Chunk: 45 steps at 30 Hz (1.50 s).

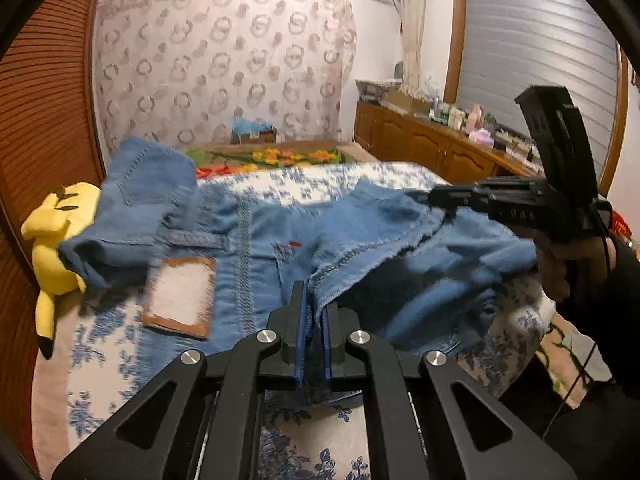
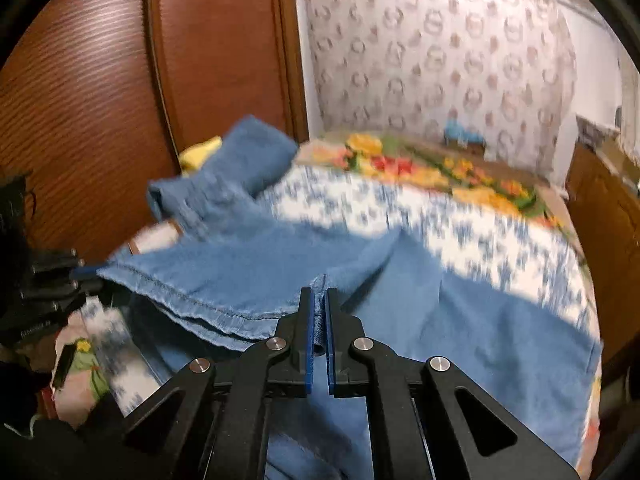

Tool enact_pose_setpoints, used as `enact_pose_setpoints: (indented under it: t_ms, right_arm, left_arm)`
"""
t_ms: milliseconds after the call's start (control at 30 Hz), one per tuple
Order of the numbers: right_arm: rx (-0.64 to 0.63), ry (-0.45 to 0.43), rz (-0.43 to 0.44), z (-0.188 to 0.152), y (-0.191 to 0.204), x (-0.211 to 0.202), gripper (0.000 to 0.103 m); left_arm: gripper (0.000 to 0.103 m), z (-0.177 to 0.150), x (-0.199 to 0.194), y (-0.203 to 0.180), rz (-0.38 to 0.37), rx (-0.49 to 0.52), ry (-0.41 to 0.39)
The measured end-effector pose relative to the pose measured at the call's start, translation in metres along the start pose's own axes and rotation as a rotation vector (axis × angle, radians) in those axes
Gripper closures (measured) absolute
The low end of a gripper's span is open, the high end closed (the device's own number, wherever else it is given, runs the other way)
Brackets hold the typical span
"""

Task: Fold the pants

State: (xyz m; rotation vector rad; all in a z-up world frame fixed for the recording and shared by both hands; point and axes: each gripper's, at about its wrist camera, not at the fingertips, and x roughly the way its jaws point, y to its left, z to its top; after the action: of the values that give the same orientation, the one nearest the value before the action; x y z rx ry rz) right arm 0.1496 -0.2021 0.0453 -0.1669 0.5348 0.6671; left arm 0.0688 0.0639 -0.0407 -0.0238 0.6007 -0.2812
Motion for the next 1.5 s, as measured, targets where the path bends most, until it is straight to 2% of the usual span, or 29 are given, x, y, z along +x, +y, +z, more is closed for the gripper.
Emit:
enact_pose_setpoints:
  t_ms: [133,300,633,833,967,1033,1067,1100,1133,1300,1367,1433,1500]
  right_arm:
    - [-0.048,-0.069,0.018,0.032,0.014,-0.008,0.099]
    - [-0.127,-0.086,0.021,0.061,0.039,0.005,0.099]
    - [-0.206,-0.044,0.092,0.097,0.074,0.082,0.099]
    - [-0.234,-0.009,0.071,0.118,0.088,0.136,0.099]
    - [-0.231,0.037,0.092,0.122,0.094,0.154,0.099]
    - [-0.222,0.026,0.102,0.122,0.091,0.150,0.086]
    - [-0.214,0.022,0.104,0.123,0.091,0.147,0.079]
    - [-0.203,0.021,0.105,0.123,0.088,0.143,0.066]
    - [-0.198,0.018,0.104,0.122,0.087,0.137,0.063]
    - [-0.171,-0.007,0.088,0.111,0.078,0.112,0.060]
    - [-0.147,-0.022,0.072,0.101,0.067,0.095,0.058]
    - [-0.116,-0.031,0.054,0.088,0.056,0.083,0.055]
    - [-0.082,-0.028,0.030,0.071,0.042,0.068,0.054]
  left_arm:
    - [0.095,0.001,-0.017,0.014,0.007,-0.029,-0.030]
    - [0.096,-0.007,-0.021,0.027,0.036,-0.044,-0.013]
    - [0.096,-0.027,-0.023,0.056,0.066,-0.116,0.026]
    - [0.096,-0.036,-0.018,0.069,0.082,-0.144,0.065]
    - [0.096,-0.037,-0.016,0.076,0.098,-0.161,0.078]
    - [0.095,-0.037,-0.016,0.078,0.102,-0.165,0.075]
    - [0.093,-0.036,-0.016,0.079,0.105,-0.168,0.073]
    - [0.089,-0.036,-0.017,0.080,0.108,-0.171,0.070]
    - [0.085,-0.036,-0.018,0.081,0.117,-0.174,0.069]
    - [0.080,-0.033,-0.019,0.078,0.133,-0.163,0.062]
    - [0.072,-0.031,-0.020,0.076,0.140,-0.157,0.059]
    - [0.054,-0.029,-0.023,0.074,0.146,-0.149,0.043]
    - [0.051,-0.028,-0.024,0.071,0.143,-0.146,0.027]
